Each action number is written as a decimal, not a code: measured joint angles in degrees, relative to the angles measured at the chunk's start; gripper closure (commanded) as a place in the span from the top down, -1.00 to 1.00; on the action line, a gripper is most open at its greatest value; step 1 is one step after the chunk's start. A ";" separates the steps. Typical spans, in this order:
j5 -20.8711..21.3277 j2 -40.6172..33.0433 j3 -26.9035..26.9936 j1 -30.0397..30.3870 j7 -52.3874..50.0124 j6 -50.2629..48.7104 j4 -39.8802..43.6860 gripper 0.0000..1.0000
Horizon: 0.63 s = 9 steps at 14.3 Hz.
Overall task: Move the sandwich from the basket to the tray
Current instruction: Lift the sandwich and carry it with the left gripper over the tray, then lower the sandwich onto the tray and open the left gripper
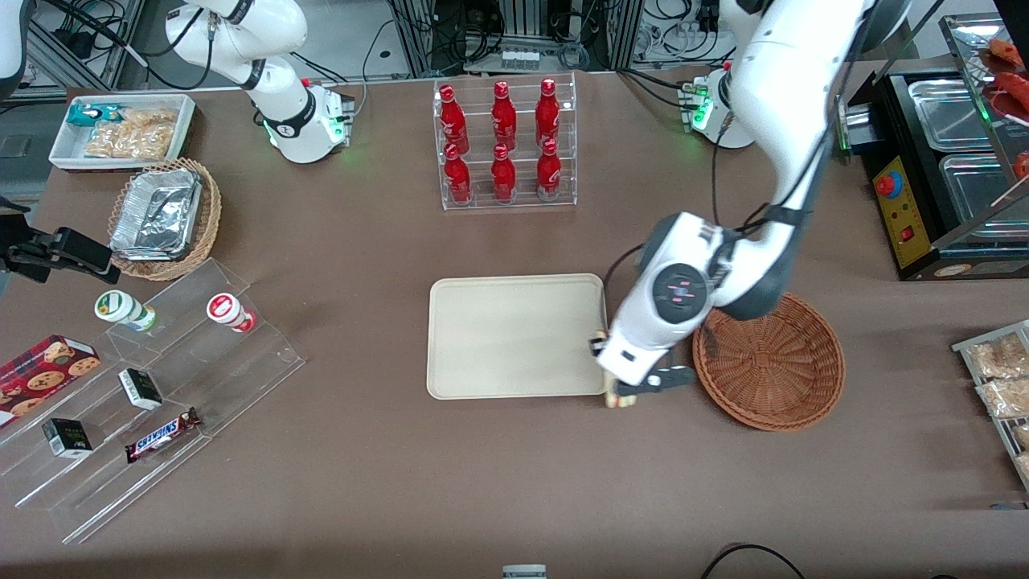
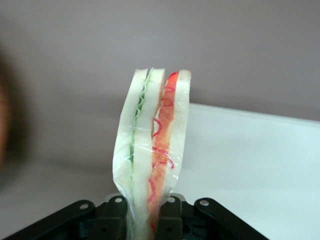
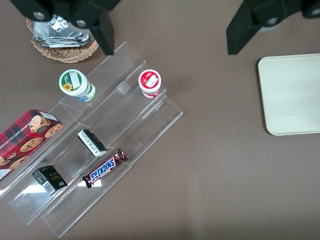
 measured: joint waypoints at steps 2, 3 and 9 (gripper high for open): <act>0.00 3.17 -0.04 -4.20 -0.80 0.00 3.44 -0.78; 0.00 4.48 -0.05 -5.98 -1.49 0.00 4.99 -0.78; 0.01 12.21 0.06 -12.91 -4.36 -0.02 13.09 -0.78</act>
